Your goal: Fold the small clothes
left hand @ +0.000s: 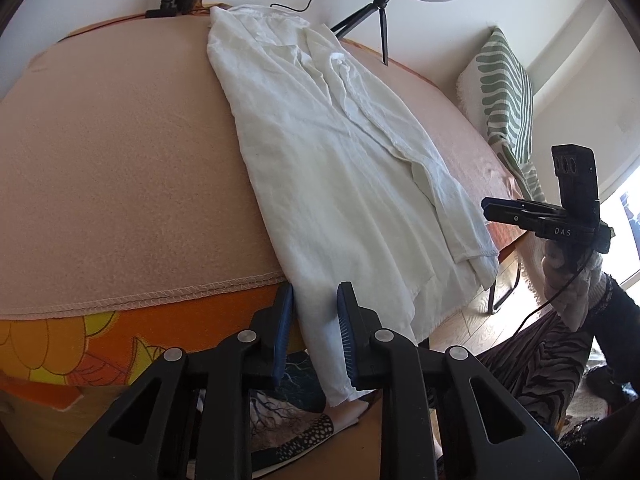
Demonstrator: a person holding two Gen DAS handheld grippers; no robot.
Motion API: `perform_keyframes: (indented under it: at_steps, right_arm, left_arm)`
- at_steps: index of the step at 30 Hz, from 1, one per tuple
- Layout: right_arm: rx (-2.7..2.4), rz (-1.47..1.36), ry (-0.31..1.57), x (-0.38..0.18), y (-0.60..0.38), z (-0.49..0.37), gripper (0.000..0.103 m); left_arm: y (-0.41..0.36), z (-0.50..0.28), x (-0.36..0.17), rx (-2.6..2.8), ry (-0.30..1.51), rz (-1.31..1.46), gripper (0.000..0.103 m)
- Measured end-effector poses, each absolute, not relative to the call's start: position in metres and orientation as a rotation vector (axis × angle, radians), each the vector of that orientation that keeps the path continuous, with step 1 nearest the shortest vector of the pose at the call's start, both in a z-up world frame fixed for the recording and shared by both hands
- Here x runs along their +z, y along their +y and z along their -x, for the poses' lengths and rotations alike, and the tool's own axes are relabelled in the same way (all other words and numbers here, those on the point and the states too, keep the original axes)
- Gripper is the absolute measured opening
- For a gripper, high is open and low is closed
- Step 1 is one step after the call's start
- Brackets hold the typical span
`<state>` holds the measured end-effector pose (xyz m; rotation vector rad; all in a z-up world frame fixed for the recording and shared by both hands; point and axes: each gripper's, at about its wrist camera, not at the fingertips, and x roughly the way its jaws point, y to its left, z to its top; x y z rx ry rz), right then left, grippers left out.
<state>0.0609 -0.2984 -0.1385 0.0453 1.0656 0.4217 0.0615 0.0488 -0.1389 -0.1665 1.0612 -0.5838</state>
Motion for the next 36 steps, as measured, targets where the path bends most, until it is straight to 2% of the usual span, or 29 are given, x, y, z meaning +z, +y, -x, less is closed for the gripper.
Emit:
perform_keyframes:
  at_steps: [5, 11, 14, 15, 16, 17, 19, 26, 31, 32, 35, 36]
  right_arm:
    - [0.55, 0.128, 0.969, -0.123, -0.252, -0.034, 0.053]
    - [0.53, 0.373, 0.985, -0.157, -0.202, -0.029, 0.05]
    - [0.508, 0.385, 0.979, -0.159, -0.199, -0.033, 0.038]
    - [0.498, 0.391, 0.978, -0.159, -0.198, -0.034, 0.027]
    - [0.487, 0.393, 0.976, -0.159, -0.198, -0.035, 0.02]
    - [0.483, 0.388, 0.975, -0.159, -0.199, -0.037, 0.017]
    - [0.479, 0.377, 0.971, -0.159, -0.2, -0.037, 0.009]
    - [0.51, 0.313, 0.975, -0.158, -0.205, -0.037, 0.005]
    - [0.539, 0.242, 0.99, -0.155, -0.213, -0.039, 0.004]
    - [0.543, 0.236, 0.991, -0.155, -0.214, -0.039, 0.004]
    - [0.556, 0.225, 0.99, -0.154, -0.214, -0.04, 0.004]
    - [0.562, 0.216, 0.992, -0.153, -0.214, -0.04, 0.003]
  left_arm:
    - [0.049, -0.062, -0.125, -0.585, 1.014, 0.151, 0.021]
    - [0.042, -0.08, -0.108, -0.615, 0.97, 0.158, 0.021]
    - [0.028, -0.111, -0.094, -0.651, 0.941, 0.17, 0.024]
    - [0.021, -0.124, -0.09, -0.661, 0.929, 0.17, 0.036]
    - [0.013, -0.14, -0.088, -0.672, 0.925, 0.174, 0.043]
    - [0.006, -0.156, -0.086, -0.668, 0.921, 0.184, 0.05]
    - [-0.008, -0.189, -0.086, -0.677, 0.914, 0.202, 0.05]
    - [-0.063, -0.282, -0.108, -0.644, 0.967, 0.125, 0.05]
    - [-0.088, -0.305, -0.131, -0.617, 1.04, 0.051, 0.05]
    - [-0.092, -0.306, -0.135, -0.623, 1.053, 0.037, 0.047]
    - [-0.097, -0.306, -0.147, -0.627, 1.069, 0.022, 0.014]
    - [-0.096, -0.306, -0.148, -0.633, 1.059, 0.023, 0.01]
